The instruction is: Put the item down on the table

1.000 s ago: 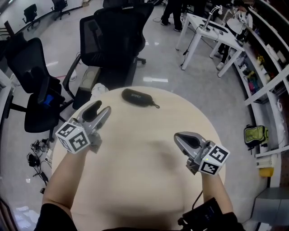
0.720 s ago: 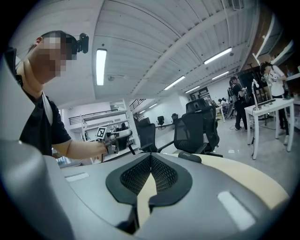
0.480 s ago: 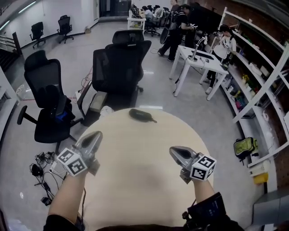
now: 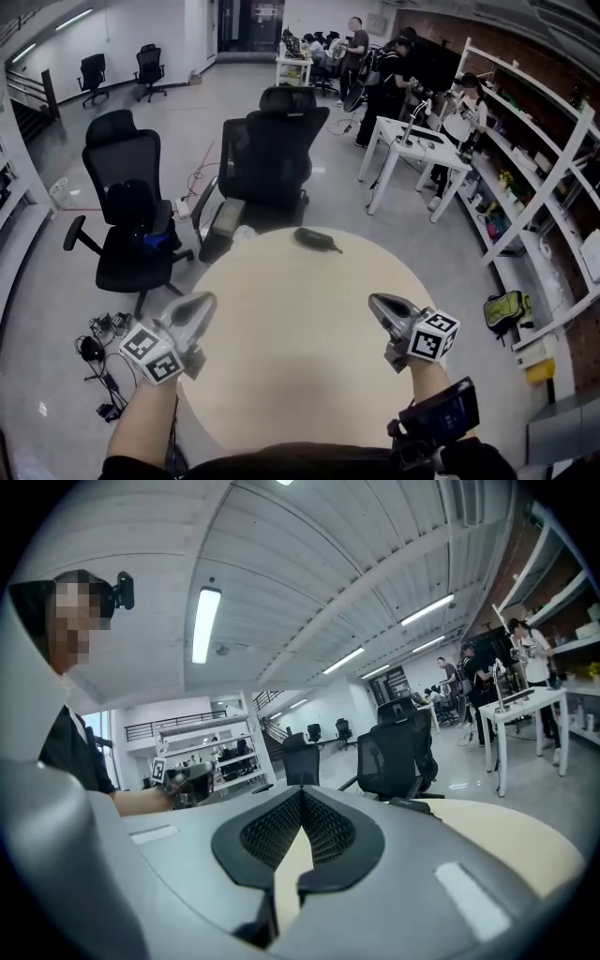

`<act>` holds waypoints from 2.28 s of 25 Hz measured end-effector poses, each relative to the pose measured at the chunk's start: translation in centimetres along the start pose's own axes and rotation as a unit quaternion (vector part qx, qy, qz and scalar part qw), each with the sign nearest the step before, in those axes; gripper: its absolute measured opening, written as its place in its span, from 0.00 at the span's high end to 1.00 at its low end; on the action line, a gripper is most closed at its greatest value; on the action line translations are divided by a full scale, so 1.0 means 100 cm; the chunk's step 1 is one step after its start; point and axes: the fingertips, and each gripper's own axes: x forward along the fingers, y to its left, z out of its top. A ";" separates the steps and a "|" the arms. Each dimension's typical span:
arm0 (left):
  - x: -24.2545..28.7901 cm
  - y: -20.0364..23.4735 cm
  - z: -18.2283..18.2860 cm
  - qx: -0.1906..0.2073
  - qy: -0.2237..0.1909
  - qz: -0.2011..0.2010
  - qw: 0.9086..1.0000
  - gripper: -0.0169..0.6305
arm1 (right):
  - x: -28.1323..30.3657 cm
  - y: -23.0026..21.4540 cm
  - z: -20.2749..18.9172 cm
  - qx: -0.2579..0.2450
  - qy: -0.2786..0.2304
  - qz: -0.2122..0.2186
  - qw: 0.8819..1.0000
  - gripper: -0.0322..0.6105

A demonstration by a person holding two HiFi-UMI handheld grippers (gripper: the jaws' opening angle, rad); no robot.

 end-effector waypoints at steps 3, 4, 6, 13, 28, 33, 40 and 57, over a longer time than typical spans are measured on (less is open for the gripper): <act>-0.035 -0.019 0.014 0.014 0.003 -0.015 1.000 0.97 | -0.011 0.037 0.009 -0.004 -0.007 -0.009 1.000 0.93; -0.047 -0.027 0.017 0.018 0.004 -0.021 1.000 0.97 | -0.017 0.050 0.009 -0.009 -0.005 -0.012 1.000 0.93; -0.068 -0.042 0.017 0.019 0.008 -0.031 0.999 0.97 | -0.031 0.070 0.007 -0.015 -0.007 -0.021 1.000 0.93; -0.104 -0.104 0.015 -0.014 -0.002 -0.011 1.000 0.97 | -0.092 0.106 0.026 -0.037 -0.022 -0.014 0.999 0.93; -0.052 -0.272 -0.007 -0.027 -0.004 -0.020 0.999 0.97 | -0.205 0.099 -0.008 -0.053 -0.006 0.051 0.997 0.93; -0.049 -0.264 0.001 -0.019 0.002 -0.049 0.999 0.97 | -0.200 0.111 -0.016 -0.043 -0.023 0.030 0.998 0.93; -0.066 -0.254 -0.006 -0.022 0.008 -0.061 0.998 0.97 | -0.184 0.133 -0.020 -0.026 -0.023 0.030 0.999 0.93; -0.073 -0.247 -0.016 -0.040 -0.005 -0.048 0.998 0.97 | -0.178 0.136 -0.018 -0.049 0.002 0.036 0.998 0.93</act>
